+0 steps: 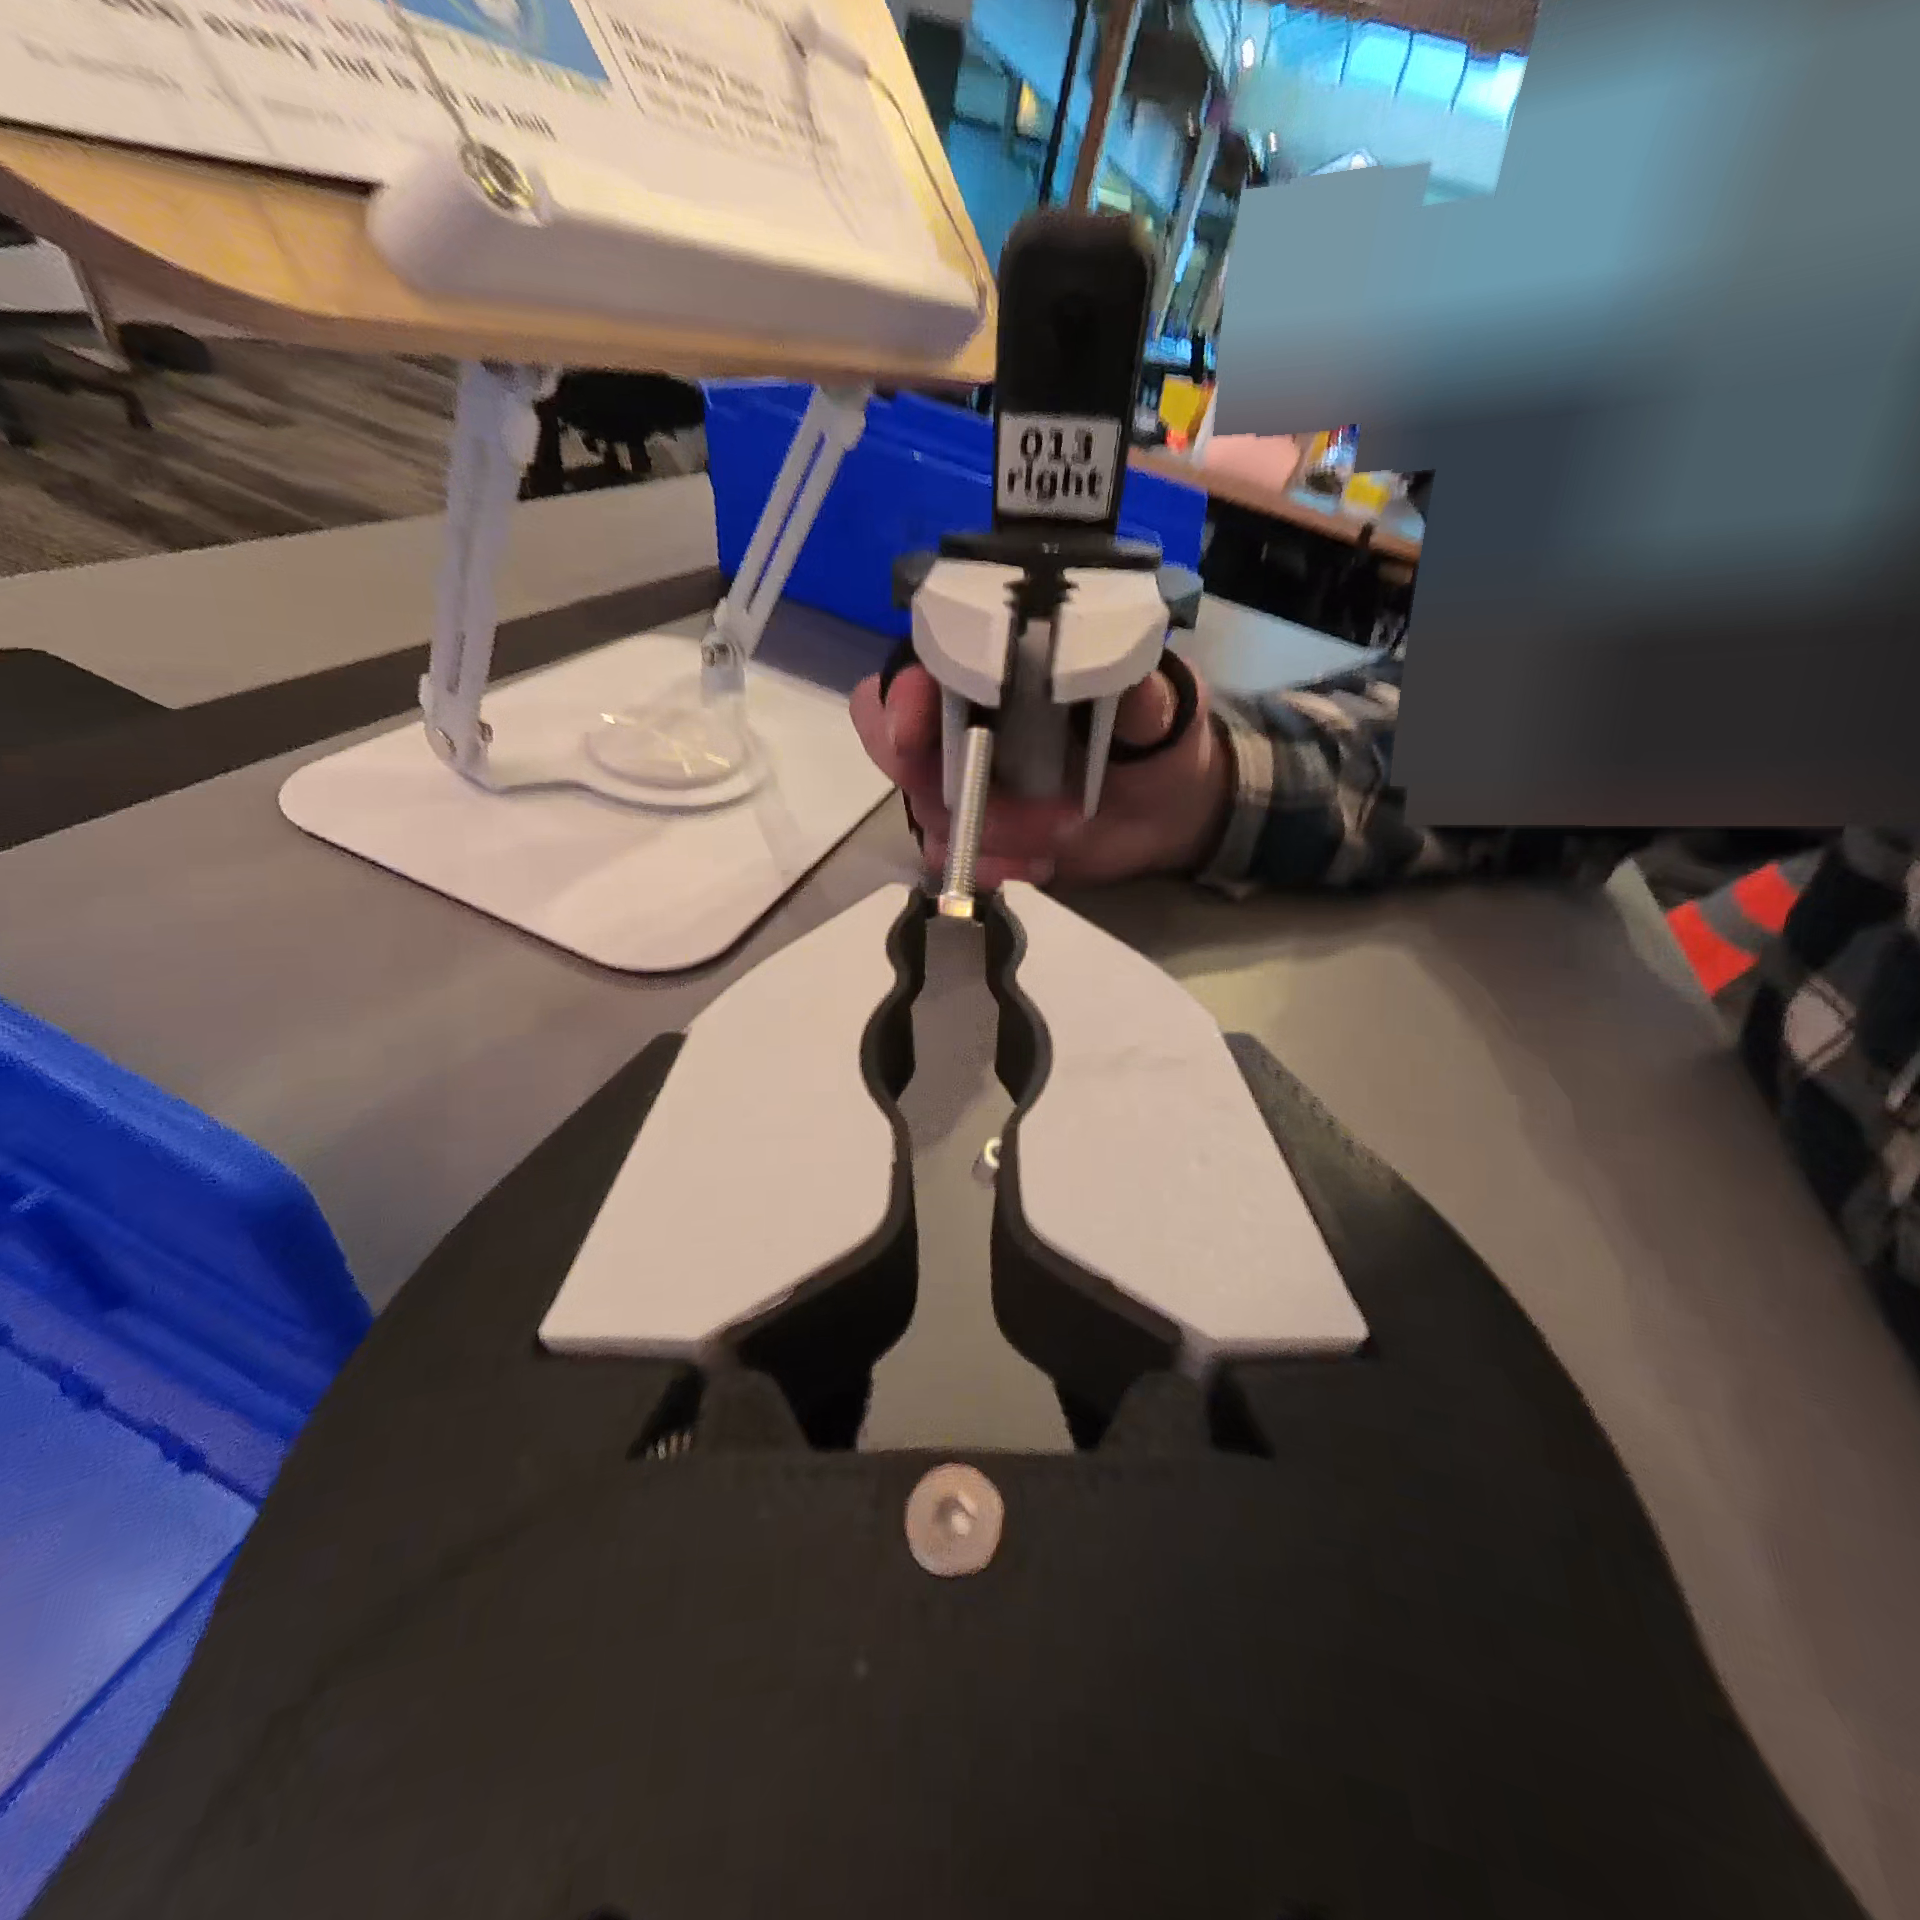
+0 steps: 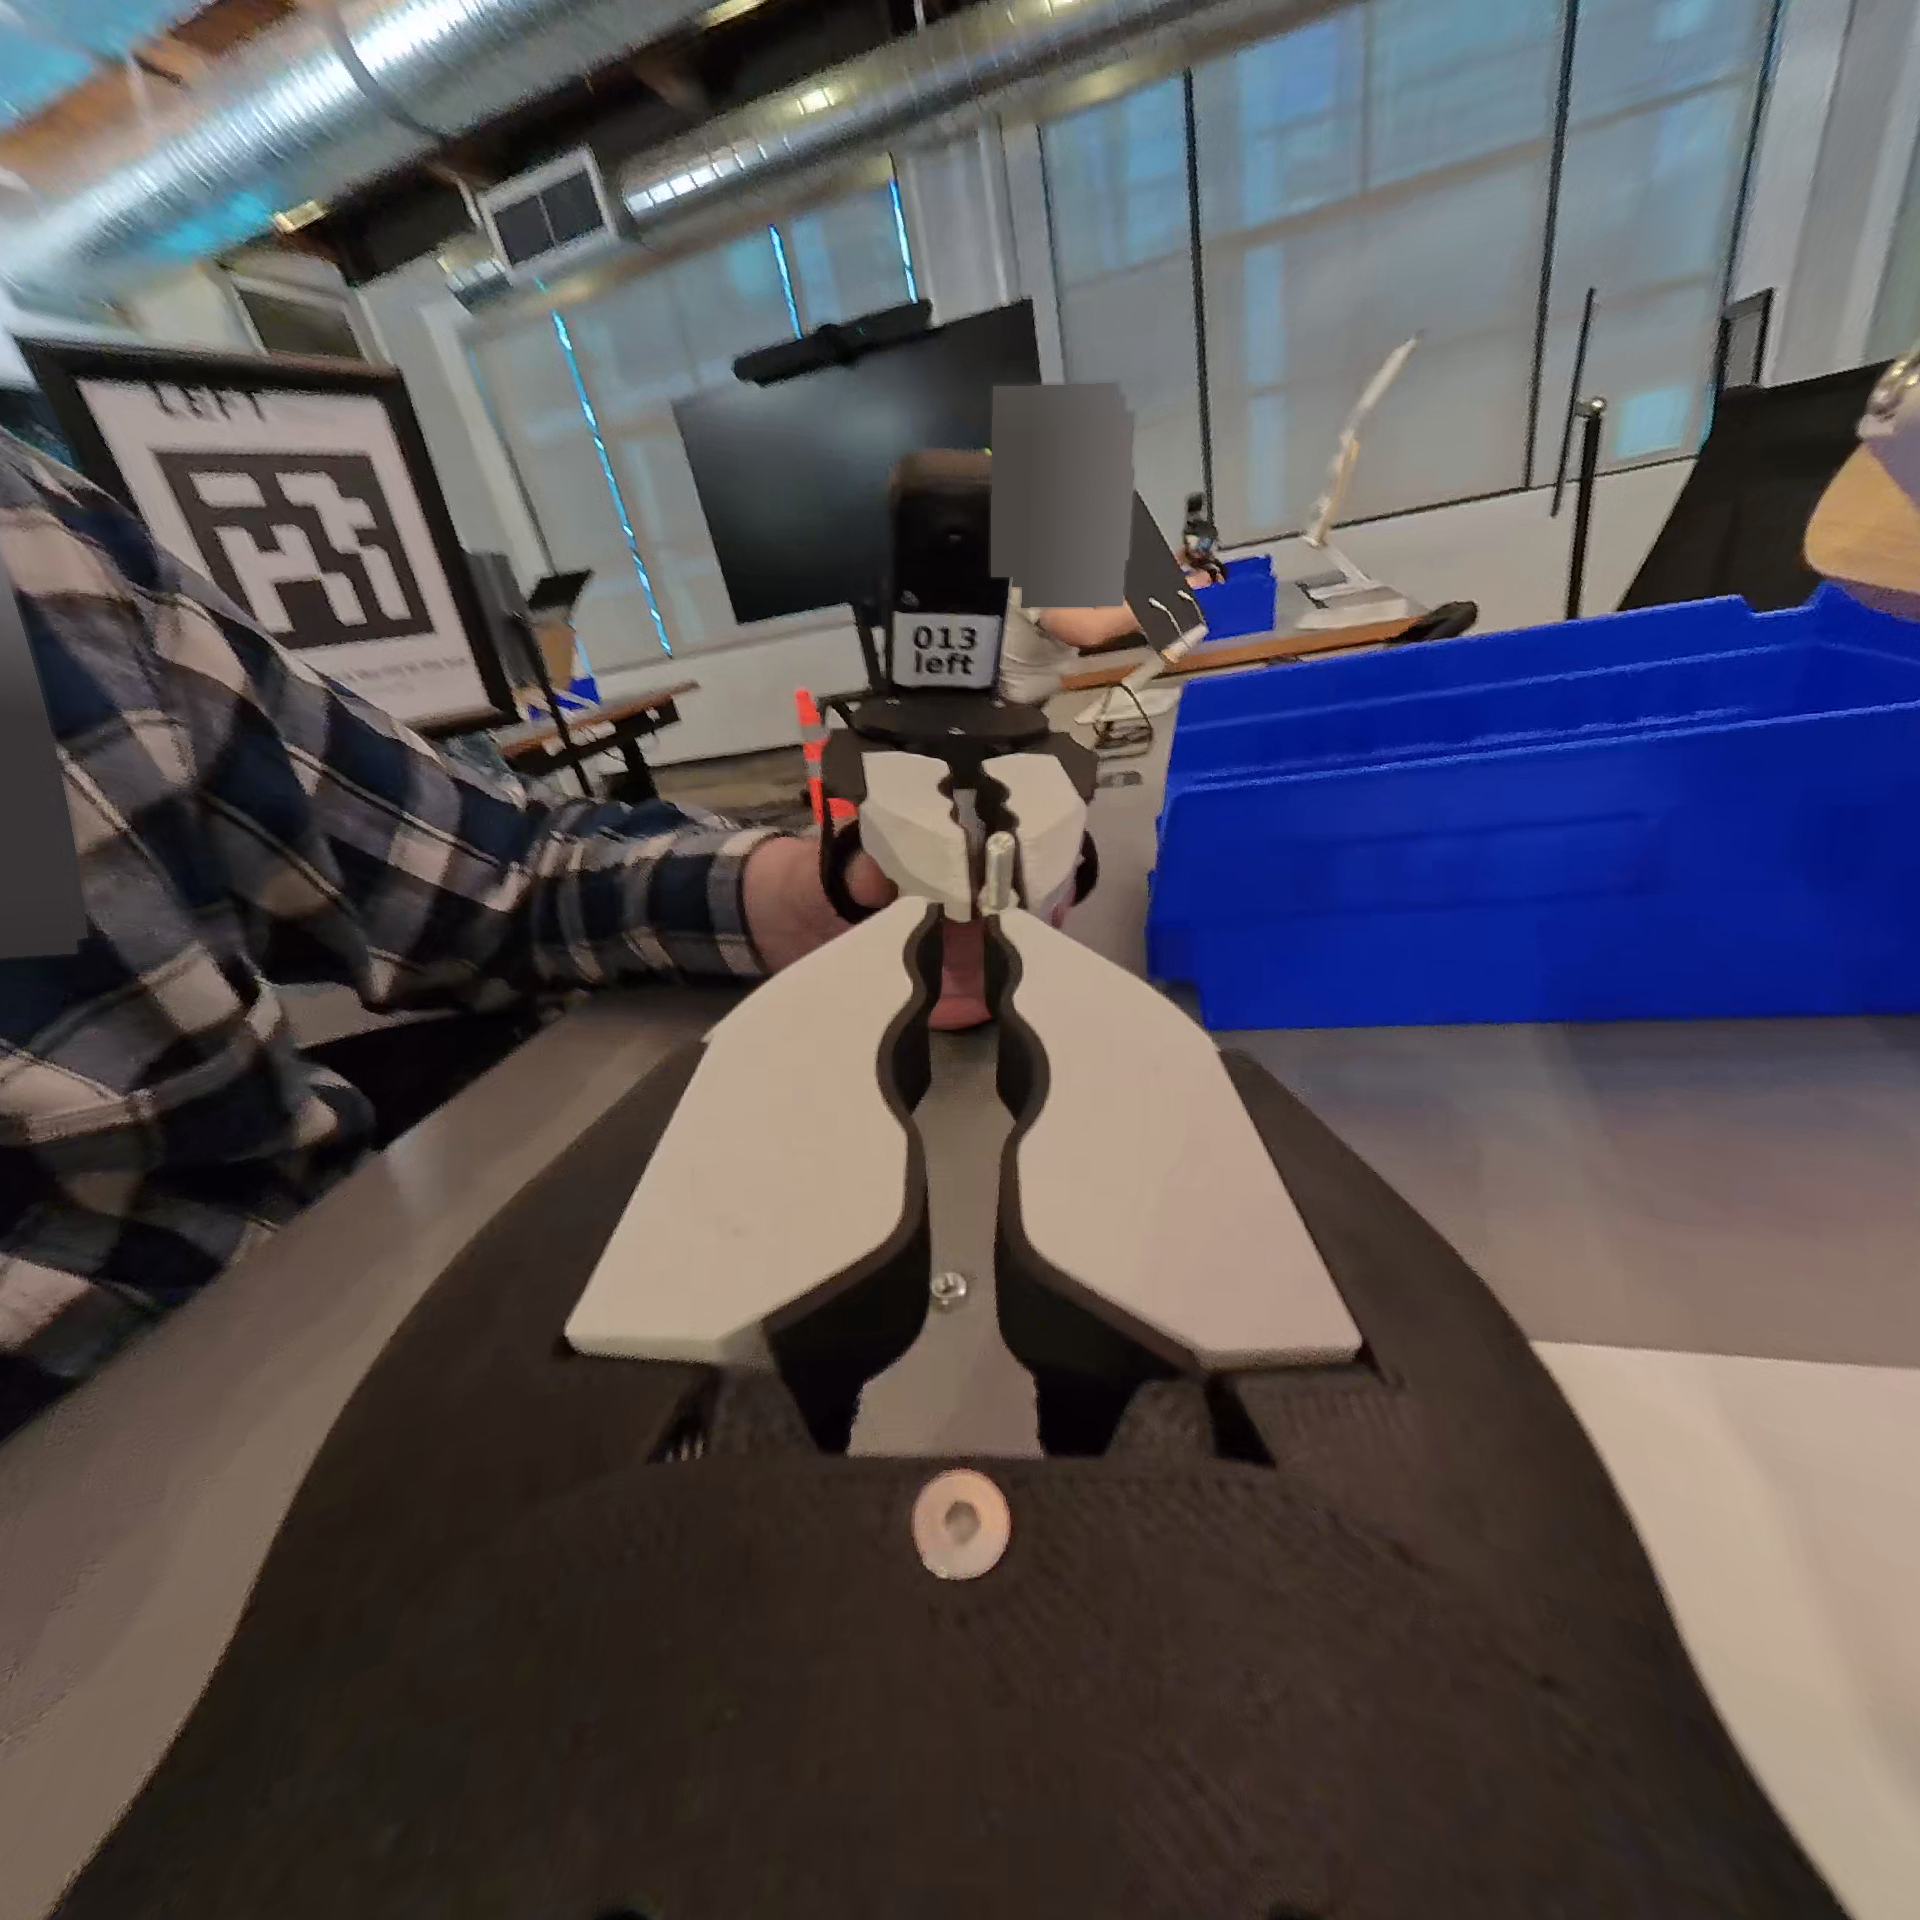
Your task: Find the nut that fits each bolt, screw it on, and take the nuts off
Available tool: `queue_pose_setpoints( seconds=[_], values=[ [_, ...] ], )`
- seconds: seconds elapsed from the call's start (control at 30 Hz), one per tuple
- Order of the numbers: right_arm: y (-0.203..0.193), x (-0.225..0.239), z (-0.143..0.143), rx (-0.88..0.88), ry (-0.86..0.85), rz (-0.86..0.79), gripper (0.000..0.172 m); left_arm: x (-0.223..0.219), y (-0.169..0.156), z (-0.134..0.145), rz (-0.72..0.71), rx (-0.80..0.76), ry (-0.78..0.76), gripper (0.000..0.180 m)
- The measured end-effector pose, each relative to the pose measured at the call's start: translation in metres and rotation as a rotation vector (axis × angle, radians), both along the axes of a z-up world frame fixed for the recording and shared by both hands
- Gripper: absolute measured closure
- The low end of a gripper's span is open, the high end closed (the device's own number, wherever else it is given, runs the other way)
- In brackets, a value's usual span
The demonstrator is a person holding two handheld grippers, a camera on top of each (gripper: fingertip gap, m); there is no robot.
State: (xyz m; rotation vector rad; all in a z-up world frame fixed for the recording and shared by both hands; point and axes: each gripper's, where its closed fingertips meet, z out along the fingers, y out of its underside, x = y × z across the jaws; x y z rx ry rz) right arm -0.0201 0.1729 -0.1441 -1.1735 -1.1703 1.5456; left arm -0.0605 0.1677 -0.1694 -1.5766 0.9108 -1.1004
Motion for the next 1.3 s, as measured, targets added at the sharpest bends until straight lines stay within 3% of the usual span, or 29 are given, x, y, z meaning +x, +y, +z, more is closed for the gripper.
queue_pose_setpoints(
  seconds=[0.2,0.7,0.93,1.17,1.3],
  values=[
    [-0.008,-0.004,0.002,-0.037,0.018,0.050,0.161,0.012,0.008,0.009,0.024,-0.049,-0.143,0.170],
    [0.001,-0.005,0.004,-0.070,0.040,-0.027,0.160,0.035,0.007,0.008,0.002,-0.035,-0.129,0.170],
    [-0.001,-0.007,0.003,-0.052,0.027,-0.029,0.169,0.042,0.002,0.003,-0.033,-0.040,-0.097,0.170],
    [0.000,-0.006,0.004,-0.071,0.038,-0.016,0.155,0.043,0.001,0.001,-0.039,-0.028,-0.070,0.170],
    [-0.005,-0.009,0.002,-0.043,0.015,-0.006,0.155,0.047,-0.002,-0.003,-0.046,-0.023,-0.034,0.170]
  ],
)
